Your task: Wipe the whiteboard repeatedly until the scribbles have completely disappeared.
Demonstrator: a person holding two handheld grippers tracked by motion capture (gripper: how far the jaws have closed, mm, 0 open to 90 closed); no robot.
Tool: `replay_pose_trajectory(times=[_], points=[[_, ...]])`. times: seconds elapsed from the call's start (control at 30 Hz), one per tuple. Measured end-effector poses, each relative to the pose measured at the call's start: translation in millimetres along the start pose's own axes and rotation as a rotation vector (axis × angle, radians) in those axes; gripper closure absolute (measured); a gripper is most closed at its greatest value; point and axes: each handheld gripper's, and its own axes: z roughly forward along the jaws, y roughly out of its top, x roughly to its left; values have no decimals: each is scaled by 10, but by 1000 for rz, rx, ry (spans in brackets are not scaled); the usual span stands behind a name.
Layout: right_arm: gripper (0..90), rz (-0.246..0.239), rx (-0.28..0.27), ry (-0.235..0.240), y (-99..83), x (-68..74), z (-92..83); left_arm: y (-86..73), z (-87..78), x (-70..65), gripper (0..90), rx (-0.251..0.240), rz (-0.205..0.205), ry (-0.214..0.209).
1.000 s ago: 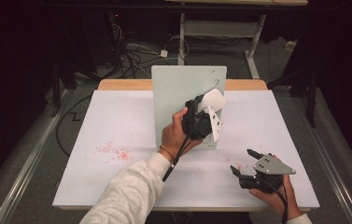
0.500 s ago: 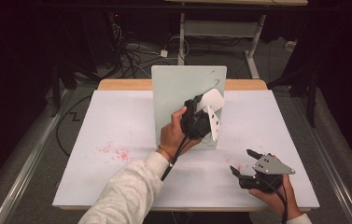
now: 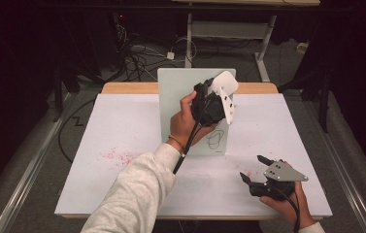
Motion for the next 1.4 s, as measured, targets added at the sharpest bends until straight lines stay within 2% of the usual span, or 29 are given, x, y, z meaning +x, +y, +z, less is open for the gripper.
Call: replay_pose_trajectory(times=[0.13,0.2,0.23,0.27,0.3,0.37,0.63,0.8,0.93,1.03,1.1,1.13,1.17,1.2,1.23,1.27,1.4], points=[[209,0,0,0,4,11,-9,-144,-24,-179,289,5,32,-9],[209,3,1,-3,1,7,-10,-292,-57,-325,290,10,33,-18],[209,3,1,-3,1,7,-10,-292,-57,-325,289,10,33,-18],[209,3,1,-3,-1,7,-5,-396,-81,-449,290,21,52,-17],[210,-1,2,-1,-1,6,-1,-448,-90,-507,290,21,65,-18],[210,-3,7,0,0,16,6,-543,-110,-605,290,24,64,-20],[210,-6,11,2,0,25,13,-794,-177,-836,290,48,70,-34],[210,-15,12,4,-2,26,14,-898,-206,-945,290,73,106,-35],[210,-17,16,4,0,33,17,-948,-217,-1015,290,85,118,-45],[210,-18,18,7,0,36,25,-975,-218,-1107,290,98,172,-56],[211,-21,19,10,1,40,30,-974,-217,-1116,291,96,163,-64],[211,-23,19,9,2,43,29,-975,-215,-1146,291,101,180,-68],[211,-24,20,9,3,45,29,-975,-215,-1146,291,101,180,-68],[211,-24,21,9,2,43,31,-985,-214,-1205,291,111,218,-84],[212,-20,23,7,2,45,33,-985,-214,-1205,291,111,218,-84],[212,-28,25,6,1,43,36,-996,-209,-1265,291,115,243,-89],[212,-26,31,6,-4,44,39,-998,-203,-1295,290,113,256,-90]])
